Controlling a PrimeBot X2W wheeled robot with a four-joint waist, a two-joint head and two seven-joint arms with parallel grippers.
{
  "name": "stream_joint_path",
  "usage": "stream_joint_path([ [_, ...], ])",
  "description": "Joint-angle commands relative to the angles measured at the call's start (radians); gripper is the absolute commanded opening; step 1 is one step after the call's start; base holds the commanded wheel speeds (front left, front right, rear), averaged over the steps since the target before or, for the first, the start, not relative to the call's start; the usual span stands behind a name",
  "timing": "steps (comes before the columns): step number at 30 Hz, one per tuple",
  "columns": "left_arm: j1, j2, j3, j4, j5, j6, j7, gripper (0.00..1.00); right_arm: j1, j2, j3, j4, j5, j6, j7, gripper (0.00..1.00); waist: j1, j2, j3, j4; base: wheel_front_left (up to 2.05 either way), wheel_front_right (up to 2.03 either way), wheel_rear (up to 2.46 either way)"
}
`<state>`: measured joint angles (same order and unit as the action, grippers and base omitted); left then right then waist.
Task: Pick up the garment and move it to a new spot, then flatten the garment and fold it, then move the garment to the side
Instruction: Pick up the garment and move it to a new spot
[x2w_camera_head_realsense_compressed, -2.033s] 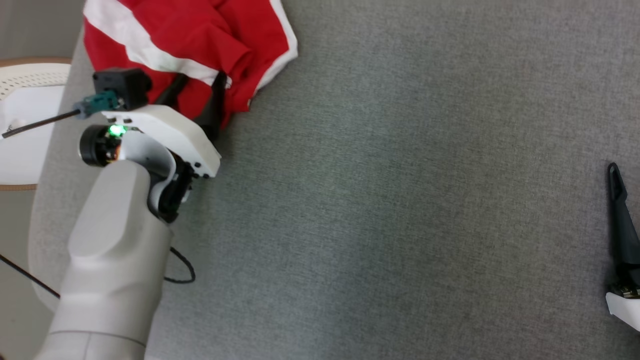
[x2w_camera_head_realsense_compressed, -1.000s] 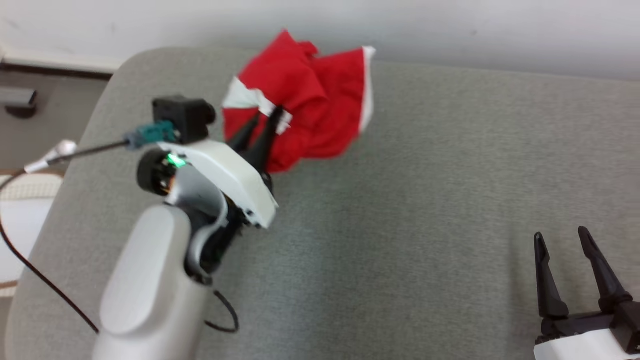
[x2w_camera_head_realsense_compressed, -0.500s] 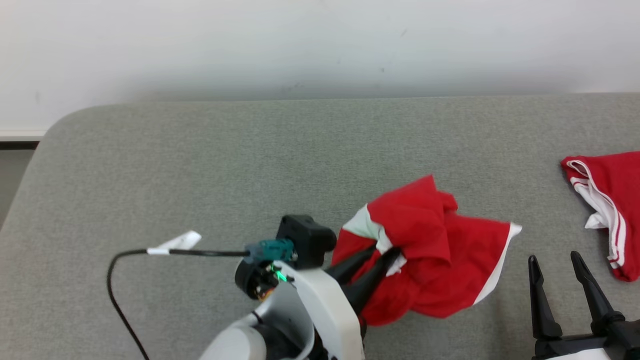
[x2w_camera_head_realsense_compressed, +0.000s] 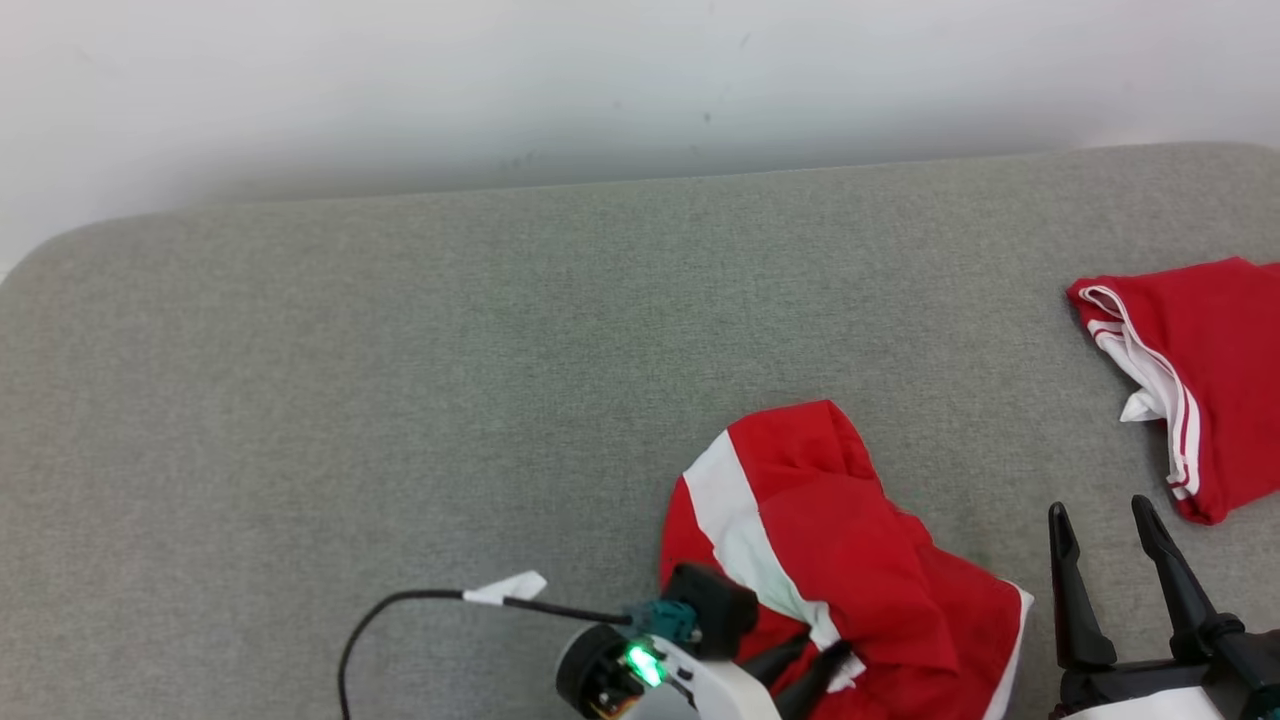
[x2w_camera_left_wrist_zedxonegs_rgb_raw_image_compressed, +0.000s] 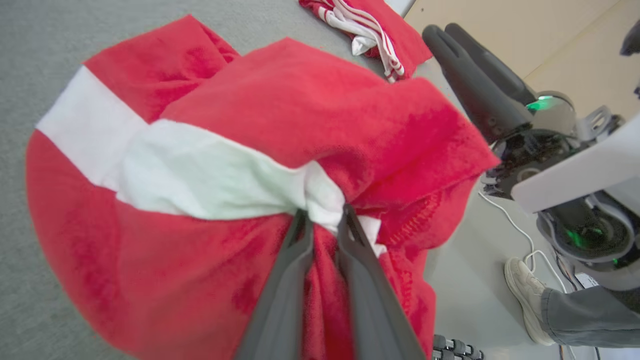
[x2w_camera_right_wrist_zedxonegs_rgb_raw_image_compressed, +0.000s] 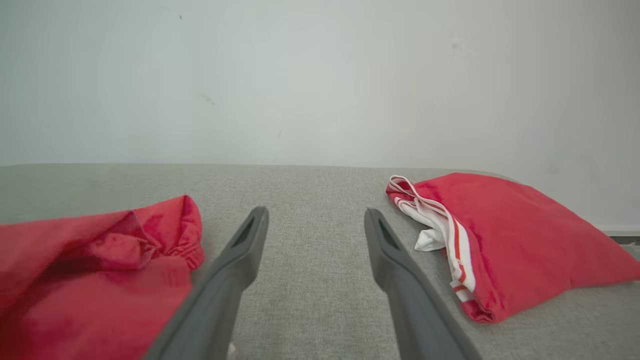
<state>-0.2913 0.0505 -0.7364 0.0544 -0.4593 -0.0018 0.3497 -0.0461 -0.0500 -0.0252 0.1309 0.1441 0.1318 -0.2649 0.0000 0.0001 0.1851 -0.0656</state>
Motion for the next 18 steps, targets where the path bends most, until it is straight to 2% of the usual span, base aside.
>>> stream_joint_path([
  [1, -0.019, 0.002, -0.028, 0.02, -0.03, 0.01, -0.037, 0.04, -0.011, -0.001, -0.001, 0.005, 0.007, -0.002, 0.002, 1.0, 0.0, -0.0001, 0.004, -0.008, 0.0, 0.0, 0.0],
  [2, -0.032, 0.002, -0.05, 0.038, -0.033, 0.018, -0.06, 0.09, -0.011, -0.002, 0.0, 0.007, 0.007, -0.002, 0.002, 1.0, 0.0, -0.0001, 0.004, -0.011, 0.0, 0.0, 0.0],
  [3, -0.039, 0.002, -0.068, 0.056, -0.05, 0.024, -0.087, 0.22, -0.011, -0.002, 0.001, 0.009, 0.007, -0.002, 0.002, 1.0, 0.0, -0.0001, 0.004, -0.015, 0.0, 0.0, 0.0],
  [4, -0.044, 0.002, -0.088, 0.073, -0.067, 0.031, -0.113, 0.42, -0.012, -0.002, 0.003, 0.012, 0.008, -0.002, 0.002, 1.0, 0.0, -0.0001, 0.004, -0.017, 0.0, 0.0, 0.0],
  [5, -0.057, 0.002, -0.11, 0.093, -0.074, 0.033, -0.136, 0.83, -0.013, -0.001, 0.005, 0.014, 0.008, -0.002, 0.002, 1.0, 0.0, -0.0001, 0.004, -0.02, 0.0, 0.0, 0.0],
  [6, -0.069, 0.001, -0.128, 0.107, -0.091, 0.031, -0.161, 1.0, -0.014, -0.001, 0.006, 0.016, 0.009, -0.002, 0.002, 1.0, 0.0, -0.0001, 0.003, -0.023, 0.0, 0.0, 0.0],
  [12, -0.098, 0.002, -0.163, 0.175, -0.162, 0.052, -0.283, 1.0, 0.001, -0.001, -0.004, 0.021, 0.006, -0.002, 0.002, 1.0, 0.0, -0.0001, -0.023, -0.023, 0.0, 0.0, 0.0],
  [18, -0.064, 0.021, -0.108, 0.204, -0.151, 0.079, -0.467, 1.0, 0.025, -0.001, -0.028, 0.008, -0.007, -0.002, 0.002, 1.0, 0.0, -0.0001, -0.064, -0.003, 0.0, 0.0, 0.0],
])
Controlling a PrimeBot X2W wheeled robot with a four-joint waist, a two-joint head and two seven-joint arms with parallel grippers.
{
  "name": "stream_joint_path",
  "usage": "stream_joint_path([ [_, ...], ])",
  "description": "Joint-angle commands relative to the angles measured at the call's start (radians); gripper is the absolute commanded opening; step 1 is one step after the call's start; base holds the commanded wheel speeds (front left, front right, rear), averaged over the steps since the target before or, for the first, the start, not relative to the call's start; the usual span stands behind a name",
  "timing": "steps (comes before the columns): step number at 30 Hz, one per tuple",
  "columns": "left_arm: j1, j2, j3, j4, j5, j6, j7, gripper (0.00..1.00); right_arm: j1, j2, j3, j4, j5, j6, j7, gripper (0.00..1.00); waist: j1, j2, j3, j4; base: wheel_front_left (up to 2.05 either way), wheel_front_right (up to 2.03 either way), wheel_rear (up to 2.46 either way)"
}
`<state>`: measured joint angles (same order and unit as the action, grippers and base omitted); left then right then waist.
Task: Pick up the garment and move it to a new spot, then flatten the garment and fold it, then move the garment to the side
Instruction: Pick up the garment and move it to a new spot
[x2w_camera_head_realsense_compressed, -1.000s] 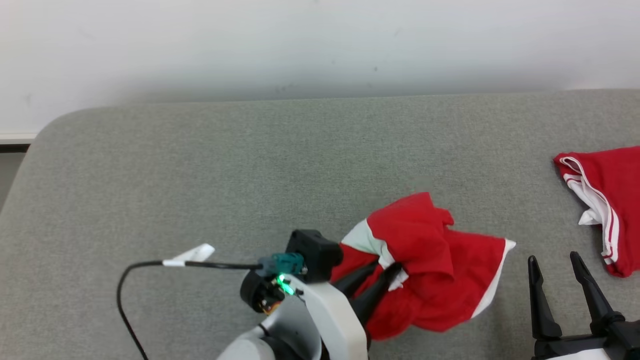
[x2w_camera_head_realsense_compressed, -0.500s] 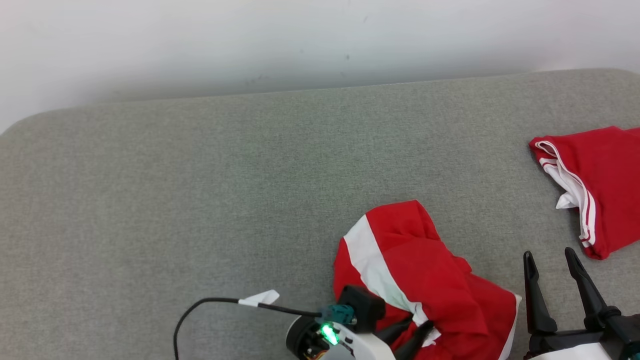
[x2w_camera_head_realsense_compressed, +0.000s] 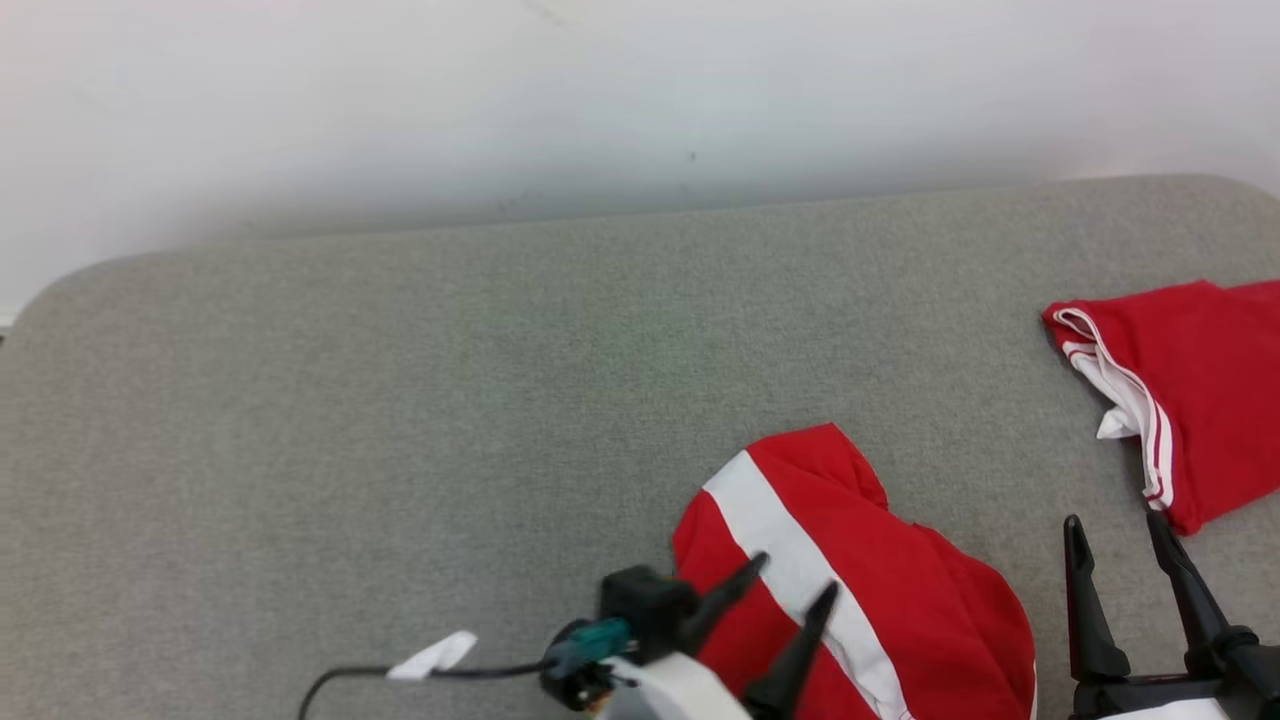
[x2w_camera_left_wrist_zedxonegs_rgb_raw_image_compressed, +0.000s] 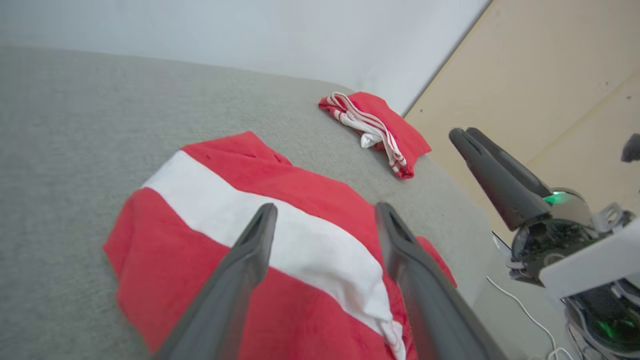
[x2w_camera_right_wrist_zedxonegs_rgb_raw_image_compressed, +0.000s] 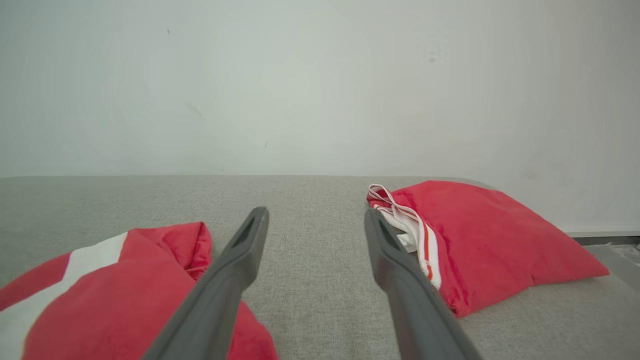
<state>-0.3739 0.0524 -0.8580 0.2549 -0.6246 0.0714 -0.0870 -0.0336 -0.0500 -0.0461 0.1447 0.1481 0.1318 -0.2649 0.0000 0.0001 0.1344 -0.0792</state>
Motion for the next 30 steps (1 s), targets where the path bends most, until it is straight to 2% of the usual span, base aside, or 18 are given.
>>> stream_joint_path([
  [1, 0.025, 0.03, 0.027, 0.011, 0.025, 0.017, -0.065, 1.0, 0.018, -0.002, -0.012, -0.007, -0.013, -0.002, 0.002, 1.0, 0.0, -0.0001, -0.021, 0.016, 0.0, 0.0, 0.0],
  [9, 0.103, 0.09, 0.128, 0.033, 0.081, 0.074, -0.175, 1.0, 0.058, -0.001, -0.045, -0.021, -0.032, -0.002, 0.002, 1.0, 0.0, -0.0001, -0.072, 0.059, 0.0, 0.0, 0.0],
  [14, 0.203, 0.098, 0.281, -0.038, 0.157, 0.096, -0.177, 1.0, 0.087, -0.002, -0.053, -0.023, -0.045, -0.002, 0.002, 1.0, 0.0, -0.0001, -0.105, 0.09, 0.0, 0.0, 0.0],
  [18, 0.301, 0.085, 0.407, -0.08, 0.218, 0.086, -0.177, 1.0, 0.109, -0.002, -0.058, -0.021, -0.053, -0.002, 0.002, 1.0, 0.0, -0.0001, -0.13, 0.113, 0.0, 0.0, 0.0],
  [30, 0.521, 0.024, 0.699, -0.155, 0.338, 0.008, -0.177, 1.0, 0.15, -0.002, -0.048, -0.003, -0.037, -0.002, 0.002, 1.0, 0.0, -0.0001, -0.178, 0.14, 0.0, 0.0, 0.0],
])
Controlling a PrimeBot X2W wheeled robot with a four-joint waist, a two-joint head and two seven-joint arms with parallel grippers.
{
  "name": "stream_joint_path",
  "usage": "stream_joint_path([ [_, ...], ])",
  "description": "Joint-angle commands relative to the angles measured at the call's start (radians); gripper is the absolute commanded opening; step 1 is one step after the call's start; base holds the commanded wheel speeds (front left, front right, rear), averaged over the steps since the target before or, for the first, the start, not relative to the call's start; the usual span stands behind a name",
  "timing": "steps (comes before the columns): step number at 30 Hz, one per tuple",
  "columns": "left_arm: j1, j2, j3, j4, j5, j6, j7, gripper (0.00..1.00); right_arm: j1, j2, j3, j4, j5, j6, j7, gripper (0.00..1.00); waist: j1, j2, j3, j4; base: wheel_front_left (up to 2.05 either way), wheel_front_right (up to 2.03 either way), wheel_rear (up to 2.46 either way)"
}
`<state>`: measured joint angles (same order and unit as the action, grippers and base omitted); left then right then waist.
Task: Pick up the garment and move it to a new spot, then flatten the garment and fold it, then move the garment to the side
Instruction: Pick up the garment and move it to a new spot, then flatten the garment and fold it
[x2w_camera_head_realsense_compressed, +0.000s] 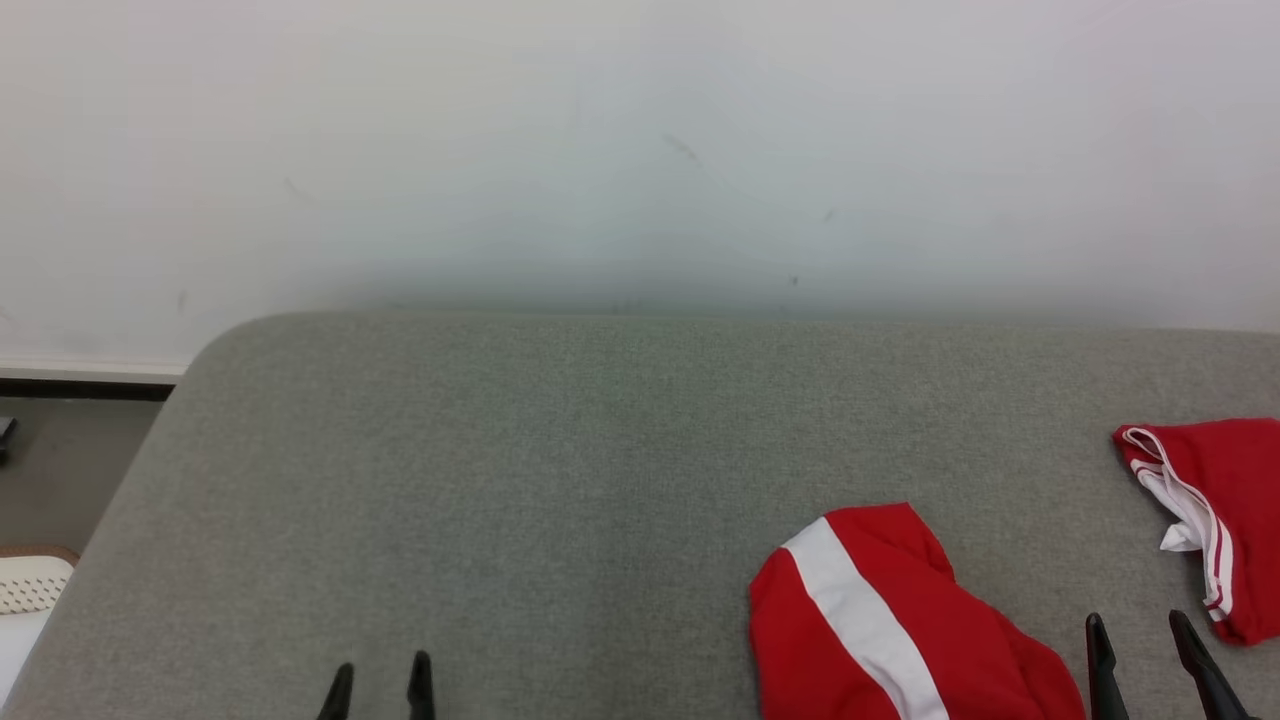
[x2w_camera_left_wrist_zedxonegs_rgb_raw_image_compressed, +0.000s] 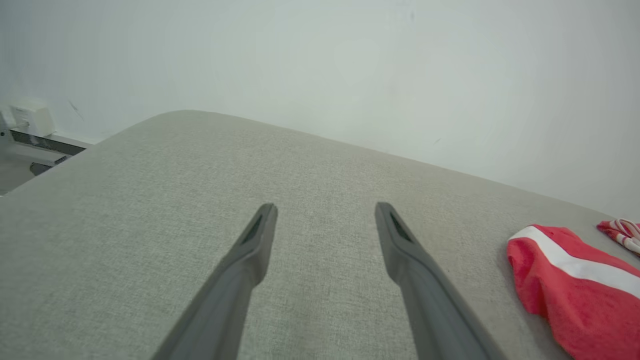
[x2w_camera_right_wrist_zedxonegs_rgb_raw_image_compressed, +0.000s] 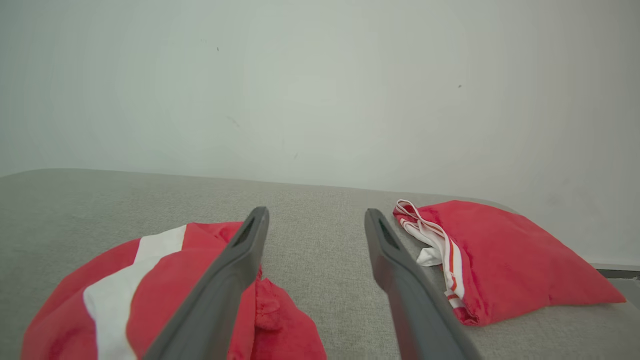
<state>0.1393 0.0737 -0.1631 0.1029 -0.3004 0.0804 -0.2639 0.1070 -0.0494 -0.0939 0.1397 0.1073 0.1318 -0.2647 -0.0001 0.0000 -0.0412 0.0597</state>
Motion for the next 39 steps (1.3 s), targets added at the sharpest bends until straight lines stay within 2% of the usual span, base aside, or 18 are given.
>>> stream_joint_path([
  [1, 0.023, -0.002, 0.023, -0.008, 0.021, -0.008, 0.0, 1.0, 0.014, -0.002, -0.003, 0.004, 0.007, -0.002, 0.001, 1.0, 0.0001, 0.0, -0.005, 0.002, 0.0, 0.0, 0.0],
  [6, 0.059, -0.016, 0.089, -0.027, 0.052, -0.054, 0.0, 1.0, 0.023, -0.002, -0.014, 0.008, 0.015, -0.002, 0.002, 1.0, 0.0001, 0.0, -0.003, 0.007, 0.0, 0.0, 0.0],
  [13, 0.042, -0.021, 0.102, -0.031, 0.071, -0.125, 0.0, 1.0, 0.022, -0.002, -0.008, 0.01, 0.016, -0.002, 0.002, 1.0, 0.0001, 0.0, 0.004, 0.003, 0.0, 0.0, 0.0],
  [39, 0.009, -0.022, 0.037, -0.027, 0.052, -0.127, 0.0, 1.0, -0.004, -0.002, 0.018, 0.019, 0.018, -0.002, 0.001, 1.0, 0.0001, 0.0, 0.034, -0.023, 0.0, 0.0, 0.0],
])
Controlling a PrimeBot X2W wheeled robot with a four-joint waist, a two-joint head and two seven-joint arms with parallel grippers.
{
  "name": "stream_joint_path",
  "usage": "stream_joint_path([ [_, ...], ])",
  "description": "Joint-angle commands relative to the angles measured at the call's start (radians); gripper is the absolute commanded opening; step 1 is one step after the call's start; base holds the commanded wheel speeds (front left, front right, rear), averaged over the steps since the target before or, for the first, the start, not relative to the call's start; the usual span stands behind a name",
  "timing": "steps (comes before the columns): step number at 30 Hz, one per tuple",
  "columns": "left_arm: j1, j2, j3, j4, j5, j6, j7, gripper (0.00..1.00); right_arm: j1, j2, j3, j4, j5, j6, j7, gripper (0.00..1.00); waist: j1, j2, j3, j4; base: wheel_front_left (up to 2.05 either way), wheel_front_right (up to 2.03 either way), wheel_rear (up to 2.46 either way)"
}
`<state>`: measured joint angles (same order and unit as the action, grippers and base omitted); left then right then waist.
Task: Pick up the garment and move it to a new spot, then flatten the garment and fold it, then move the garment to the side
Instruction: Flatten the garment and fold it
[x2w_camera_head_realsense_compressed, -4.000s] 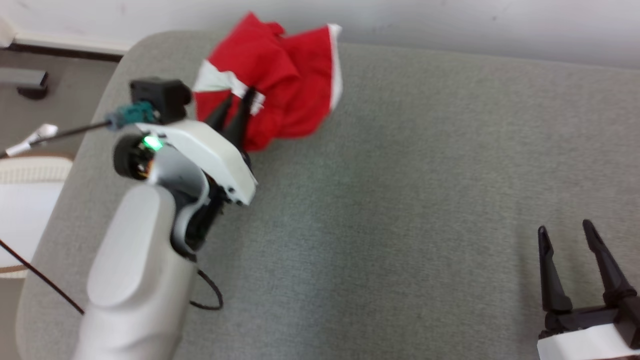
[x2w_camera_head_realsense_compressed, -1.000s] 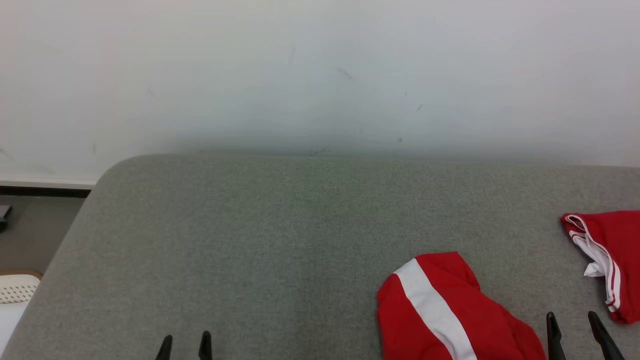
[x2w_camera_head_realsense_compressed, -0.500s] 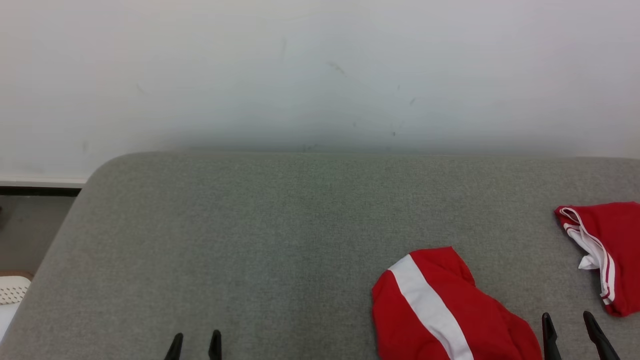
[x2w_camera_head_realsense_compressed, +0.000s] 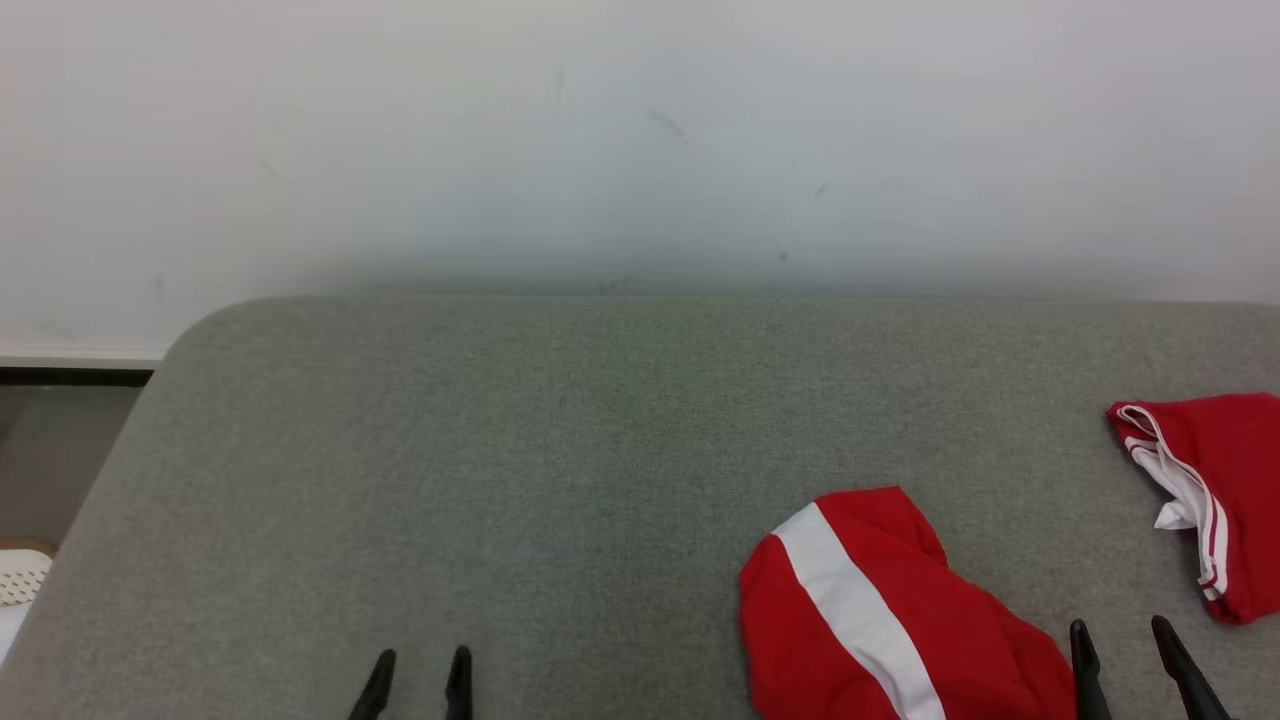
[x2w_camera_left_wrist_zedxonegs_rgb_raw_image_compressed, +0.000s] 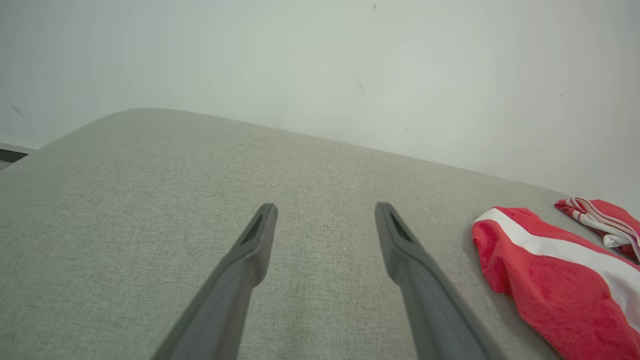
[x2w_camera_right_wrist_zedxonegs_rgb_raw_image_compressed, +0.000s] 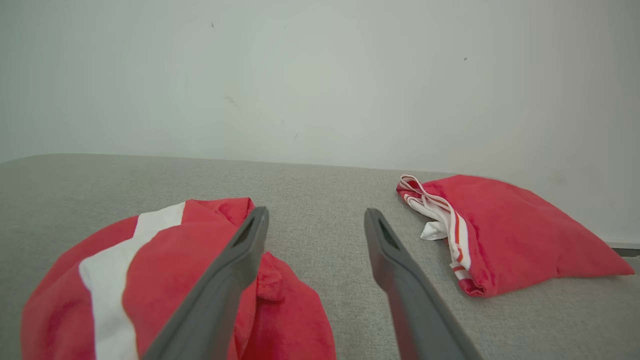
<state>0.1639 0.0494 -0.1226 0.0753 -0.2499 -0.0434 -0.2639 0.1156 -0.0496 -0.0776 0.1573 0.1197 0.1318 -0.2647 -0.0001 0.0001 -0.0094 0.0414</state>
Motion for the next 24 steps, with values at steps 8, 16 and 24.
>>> stream_joint_path([
  [8, -0.142, 0.002, -0.117, 0.056, -0.03, -0.029, 0.0, 1.0, -0.045, -0.002, 0.031, -0.003, -0.009, -0.002, 0.002, 1.0, 0.0001, -0.0001, 0.031, -0.074, 0.0, 0.0, 0.0],
  [16, -0.335, 0.003, -0.293, 0.221, -0.164, -0.044, 0.001, 1.0, -0.079, -0.002, 0.055, 0.001, -0.002, -0.002, 0.001, 1.0, 0.0001, -0.0001, 0.074, -0.156, 0.0, 0.0, 0.0],
  [24, -0.549, 0.004, -0.416, 0.454, -0.278, -0.007, 0.105, 1.0, -0.113, -0.002, 0.073, 0.008, 0.025, -0.002, 0.002, 1.0, 0.0001, -0.0001, 0.12, -0.248, 0.0, 0.0, 0.0],
])
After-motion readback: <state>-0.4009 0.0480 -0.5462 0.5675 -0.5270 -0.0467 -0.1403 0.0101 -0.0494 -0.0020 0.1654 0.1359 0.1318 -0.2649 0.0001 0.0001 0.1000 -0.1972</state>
